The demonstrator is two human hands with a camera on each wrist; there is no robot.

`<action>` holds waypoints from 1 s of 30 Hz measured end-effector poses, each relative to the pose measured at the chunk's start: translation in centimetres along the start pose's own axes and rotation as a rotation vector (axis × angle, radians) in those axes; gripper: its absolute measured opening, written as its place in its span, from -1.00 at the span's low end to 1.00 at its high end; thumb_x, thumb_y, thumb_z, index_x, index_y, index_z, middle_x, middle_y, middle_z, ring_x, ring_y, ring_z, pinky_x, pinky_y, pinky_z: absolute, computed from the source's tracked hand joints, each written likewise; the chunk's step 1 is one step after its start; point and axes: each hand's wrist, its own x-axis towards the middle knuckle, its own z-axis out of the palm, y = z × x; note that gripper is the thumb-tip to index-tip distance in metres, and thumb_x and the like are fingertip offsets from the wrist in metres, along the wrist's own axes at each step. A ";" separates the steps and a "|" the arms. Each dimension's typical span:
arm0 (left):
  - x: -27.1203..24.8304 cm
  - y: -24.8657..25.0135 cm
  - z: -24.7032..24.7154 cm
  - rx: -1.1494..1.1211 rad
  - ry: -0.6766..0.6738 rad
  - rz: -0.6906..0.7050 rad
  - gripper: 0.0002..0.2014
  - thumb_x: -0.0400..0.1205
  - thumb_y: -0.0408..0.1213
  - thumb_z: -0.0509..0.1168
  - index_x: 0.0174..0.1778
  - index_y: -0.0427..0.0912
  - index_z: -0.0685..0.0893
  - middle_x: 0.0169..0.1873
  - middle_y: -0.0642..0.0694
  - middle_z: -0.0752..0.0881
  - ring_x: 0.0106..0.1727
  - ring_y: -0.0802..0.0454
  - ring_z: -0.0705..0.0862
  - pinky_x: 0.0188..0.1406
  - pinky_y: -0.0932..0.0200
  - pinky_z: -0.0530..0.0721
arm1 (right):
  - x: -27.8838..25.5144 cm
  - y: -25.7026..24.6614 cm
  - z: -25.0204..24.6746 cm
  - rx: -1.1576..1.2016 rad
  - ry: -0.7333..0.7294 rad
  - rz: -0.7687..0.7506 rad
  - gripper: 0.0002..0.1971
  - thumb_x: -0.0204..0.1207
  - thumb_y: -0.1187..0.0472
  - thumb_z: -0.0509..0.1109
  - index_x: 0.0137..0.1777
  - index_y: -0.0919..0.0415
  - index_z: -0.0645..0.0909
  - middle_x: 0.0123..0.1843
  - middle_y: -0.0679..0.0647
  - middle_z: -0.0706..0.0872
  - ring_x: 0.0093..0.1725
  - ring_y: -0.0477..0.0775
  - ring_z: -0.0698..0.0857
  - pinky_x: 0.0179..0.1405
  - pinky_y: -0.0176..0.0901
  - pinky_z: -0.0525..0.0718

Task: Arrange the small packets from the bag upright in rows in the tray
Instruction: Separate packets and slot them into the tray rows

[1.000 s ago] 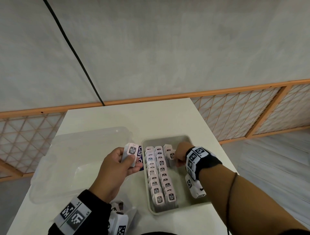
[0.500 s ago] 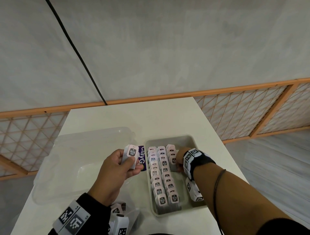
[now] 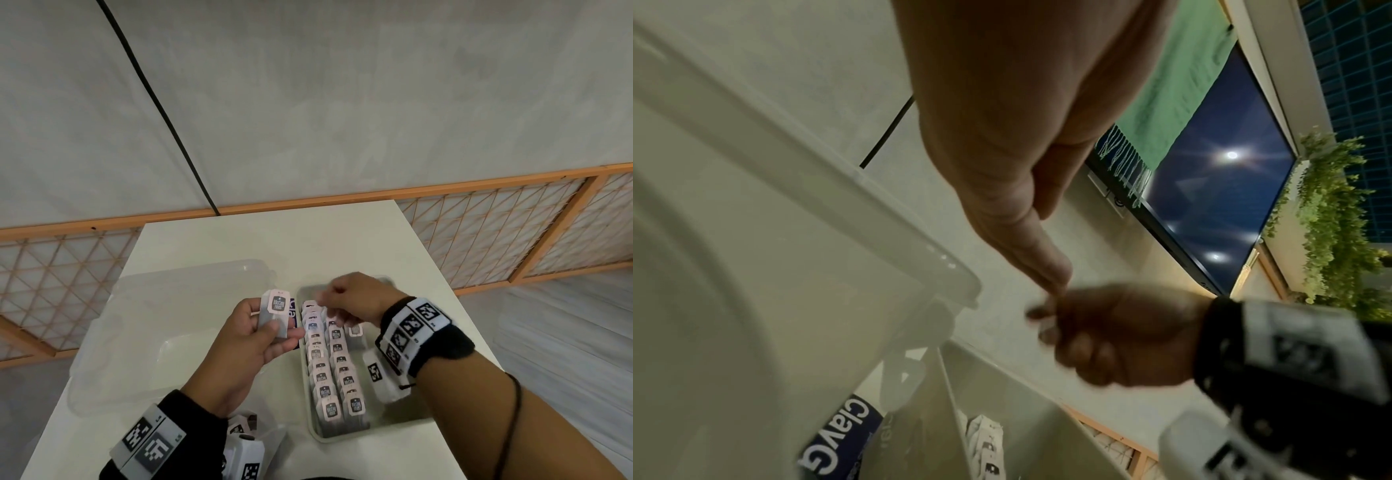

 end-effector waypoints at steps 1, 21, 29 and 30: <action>0.0 0.0 0.2 -0.002 -0.012 0.009 -0.80 0.71 -0.52 0.11 0.24 -0.30 0.44 0.03 -0.38 0.73 0.02 -0.26 0.79 -0.14 0.16 0.79 | -0.8 -0.6 0.3 0.142 -0.067 -0.060 -0.82 0.57 0.08 0.40 -0.16 0.19 0.65 -0.27 0.09 0.73 -0.42 -0.05 0.66 -0.47 -0.29 0.61; -0.5 -0.5 0.1 0.262 0.063 0.010 -0.77 0.63 -0.40 0.30 0.16 -0.06 0.57 -0.04 -0.26 0.74 -0.12 -0.13 0.82 -0.02 0.00 0.75 | 1.7 3.7 -0.9 -0.984 -0.079 0.373 -0.76 0.45 0.13 0.47 0.00 0.28 0.66 0.16 0.22 0.68 0.11 0.20 0.67 0.17 -0.07 0.61; -0.6 -0.3 -0.4 0.274 0.091 -0.005 -0.80 0.64 -0.40 0.29 0.13 -0.07 0.58 -0.06 -0.28 0.75 -0.11 -0.15 0.81 0.01 -0.03 0.74 | -2.6 2.6 -0.9 -1.062 -0.153 0.276 -0.30 0.57 0.15 0.38 0.66 0.12 0.14 0.69 0.04 0.14 0.64 0.11 0.20 0.52 -0.07 0.26; -0.6 -0.3 -0.5 0.278 0.094 -0.008 -0.80 0.64 -0.40 0.29 0.14 -0.07 0.58 -0.05 -0.28 0.75 -0.11 -0.15 0.81 0.02 -0.04 0.74 | -2.3 2.9 -0.9 -1.085 -0.189 0.281 -0.27 0.57 0.15 0.38 0.67 0.12 0.10 0.70 0.04 0.10 0.65 0.11 0.15 0.54 -0.07 0.22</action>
